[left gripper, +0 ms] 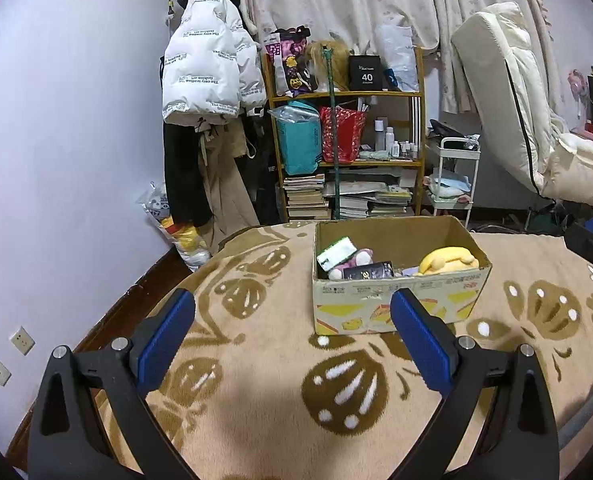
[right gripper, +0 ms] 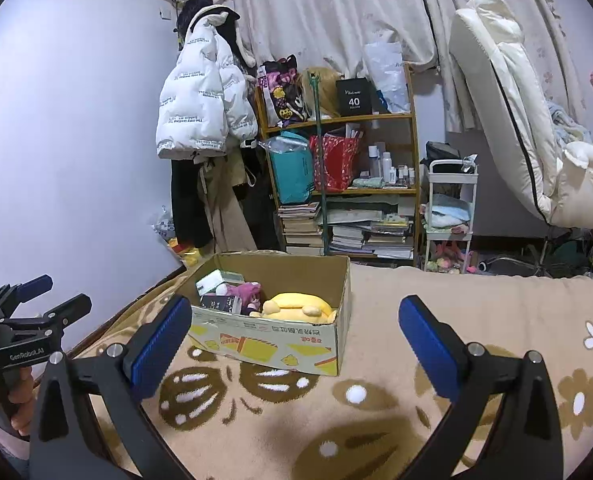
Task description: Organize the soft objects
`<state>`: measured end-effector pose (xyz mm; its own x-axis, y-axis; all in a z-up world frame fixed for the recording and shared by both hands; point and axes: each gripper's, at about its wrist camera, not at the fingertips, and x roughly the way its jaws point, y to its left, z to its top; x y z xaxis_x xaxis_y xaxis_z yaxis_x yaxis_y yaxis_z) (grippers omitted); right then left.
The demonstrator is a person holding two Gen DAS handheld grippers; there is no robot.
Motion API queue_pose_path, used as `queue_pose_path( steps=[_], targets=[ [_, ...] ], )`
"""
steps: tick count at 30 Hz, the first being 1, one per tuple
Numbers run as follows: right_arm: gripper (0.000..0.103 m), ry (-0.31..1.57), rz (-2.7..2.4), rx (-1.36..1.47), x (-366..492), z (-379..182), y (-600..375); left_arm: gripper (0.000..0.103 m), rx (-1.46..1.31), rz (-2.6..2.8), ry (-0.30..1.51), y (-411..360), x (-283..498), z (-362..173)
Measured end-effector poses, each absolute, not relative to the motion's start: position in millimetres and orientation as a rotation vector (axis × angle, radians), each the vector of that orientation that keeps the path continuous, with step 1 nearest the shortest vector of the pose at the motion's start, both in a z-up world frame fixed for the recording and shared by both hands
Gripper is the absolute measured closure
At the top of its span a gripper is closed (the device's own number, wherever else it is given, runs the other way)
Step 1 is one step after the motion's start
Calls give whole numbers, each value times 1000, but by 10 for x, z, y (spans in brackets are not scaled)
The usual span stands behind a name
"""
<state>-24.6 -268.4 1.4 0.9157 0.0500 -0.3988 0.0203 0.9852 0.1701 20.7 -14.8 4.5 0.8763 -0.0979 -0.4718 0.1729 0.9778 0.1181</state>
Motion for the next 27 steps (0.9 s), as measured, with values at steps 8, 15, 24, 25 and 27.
queue_pose_path(
  steps=[8,15,24,25,27],
  targets=[
    [0,413,-19,159,-299,-10,-2681,6,167,-163,471,-200,137,4],
    [0,432,-26,143,-258,-61,-2686,6,177,-178,481,-265,209,-69],
    [0,456,-44,122,-165,-130,-2738,6,166,-171,521,-297,355,-184],
    [0,457,-47,121,-153,-132,-2732,6,162,-171,524,-295,368,-191],
    [0,454,-53,122,-144,-139,-2746,6,160,-168,527,-291,377,-200]
  ],
)
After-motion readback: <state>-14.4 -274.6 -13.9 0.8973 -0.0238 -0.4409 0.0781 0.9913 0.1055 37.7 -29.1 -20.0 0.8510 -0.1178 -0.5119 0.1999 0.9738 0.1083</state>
